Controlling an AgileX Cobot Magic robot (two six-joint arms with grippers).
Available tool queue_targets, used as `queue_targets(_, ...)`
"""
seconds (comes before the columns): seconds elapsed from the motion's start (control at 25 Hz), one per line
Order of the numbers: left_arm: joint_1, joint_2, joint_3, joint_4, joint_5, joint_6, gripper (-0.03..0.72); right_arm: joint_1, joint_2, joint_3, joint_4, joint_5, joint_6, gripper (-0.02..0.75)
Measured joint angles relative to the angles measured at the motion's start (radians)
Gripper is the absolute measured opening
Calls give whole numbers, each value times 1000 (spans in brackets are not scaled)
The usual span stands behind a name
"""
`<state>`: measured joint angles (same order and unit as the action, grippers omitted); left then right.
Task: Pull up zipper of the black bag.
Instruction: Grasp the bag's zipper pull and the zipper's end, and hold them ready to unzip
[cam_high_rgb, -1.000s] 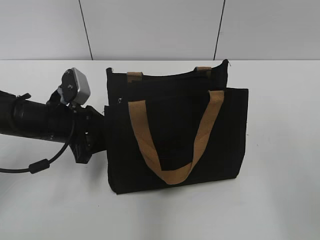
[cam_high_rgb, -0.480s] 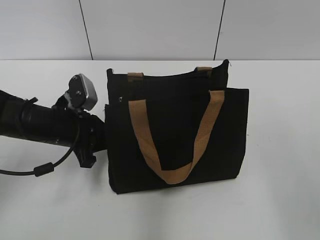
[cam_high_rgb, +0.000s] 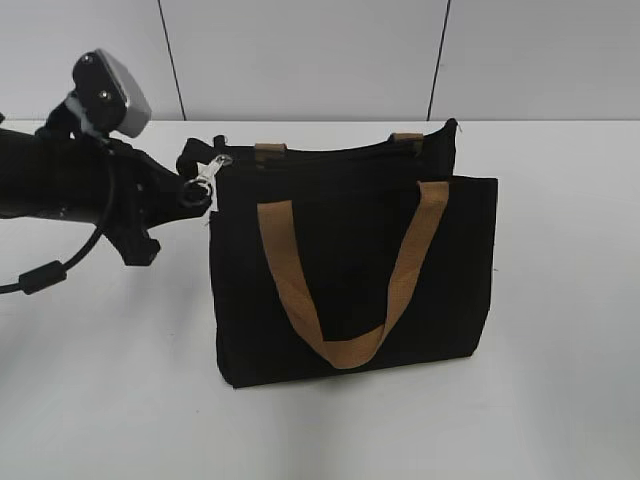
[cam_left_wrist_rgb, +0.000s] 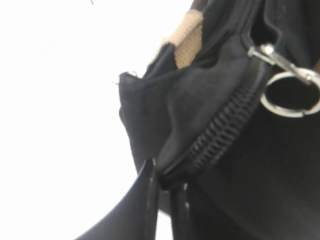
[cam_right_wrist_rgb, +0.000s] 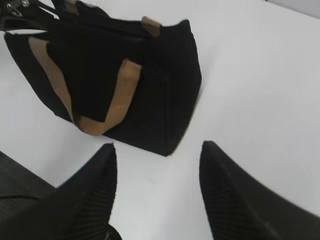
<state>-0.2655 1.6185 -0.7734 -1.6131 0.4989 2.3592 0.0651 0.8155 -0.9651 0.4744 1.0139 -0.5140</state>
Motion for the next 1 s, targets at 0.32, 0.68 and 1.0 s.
queue_targets(0.32,0,-98,0,145,-8,-138,24,98,216,-86,184,-8,-109,412)
queue_targets(0.68,0,-109,0,155,-8,-144,24,430,494,-218,184,-172,6,405)
queue_targets(1.0,0,-109,0,155,-8,-145,24,595,784,-438,18,-199,300,389)
